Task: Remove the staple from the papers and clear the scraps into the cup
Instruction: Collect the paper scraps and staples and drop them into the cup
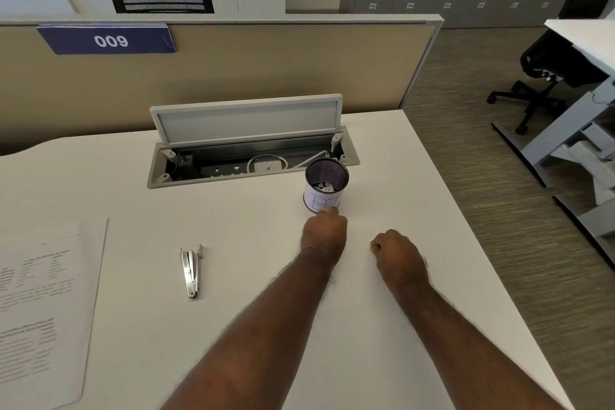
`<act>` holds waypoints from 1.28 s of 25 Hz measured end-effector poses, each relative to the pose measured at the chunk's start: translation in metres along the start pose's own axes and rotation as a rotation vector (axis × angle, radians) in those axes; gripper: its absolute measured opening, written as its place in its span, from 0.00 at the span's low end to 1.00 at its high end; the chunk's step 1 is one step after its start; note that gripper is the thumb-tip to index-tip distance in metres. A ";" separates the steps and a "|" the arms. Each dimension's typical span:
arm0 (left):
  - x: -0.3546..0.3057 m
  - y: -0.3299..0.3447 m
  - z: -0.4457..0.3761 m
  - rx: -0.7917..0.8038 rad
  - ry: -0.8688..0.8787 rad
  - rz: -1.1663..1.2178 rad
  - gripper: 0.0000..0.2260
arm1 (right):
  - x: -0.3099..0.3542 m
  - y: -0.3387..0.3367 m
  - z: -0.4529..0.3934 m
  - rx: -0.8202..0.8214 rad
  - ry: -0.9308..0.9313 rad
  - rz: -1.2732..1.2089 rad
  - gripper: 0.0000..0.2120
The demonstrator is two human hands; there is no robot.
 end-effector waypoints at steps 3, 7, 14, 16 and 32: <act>-0.003 -0.002 0.010 -0.045 0.058 -0.054 0.09 | 0.002 0.001 0.000 -0.006 -0.013 0.024 0.09; -0.002 -0.003 0.026 0.043 0.083 -0.112 0.14 | 0.006 0.002 0.007 0.010 -0.049 0.214 0.09; 0.047 0.017 0.041 -0.029 -0.130 0.122 0.10 | -0.002 -0.006 0.002 0.105 0.159 -0.334 0.09; 0.055 0.002 0.042 -0.087 -0.183 0.190 0.10 | 0.004 -0.020 -0.005 0.093 0.123 -0.457 0.07; 0.047 -0.112 -0.041 -0.136 -0.245 0.065 0.06 | 0.117 -0.093 -0.068 -0.111 -0.103 -0.309 0.07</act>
Point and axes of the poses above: each hand's wrist, its own z-axis away from the middle knuckle, its own y-axis out of the palm, x = y × z, the point moved 3 cm from there along -z, towards the middle knuckle, and after that the axes turned 2 degrees about -x, right-handed, at the moved point
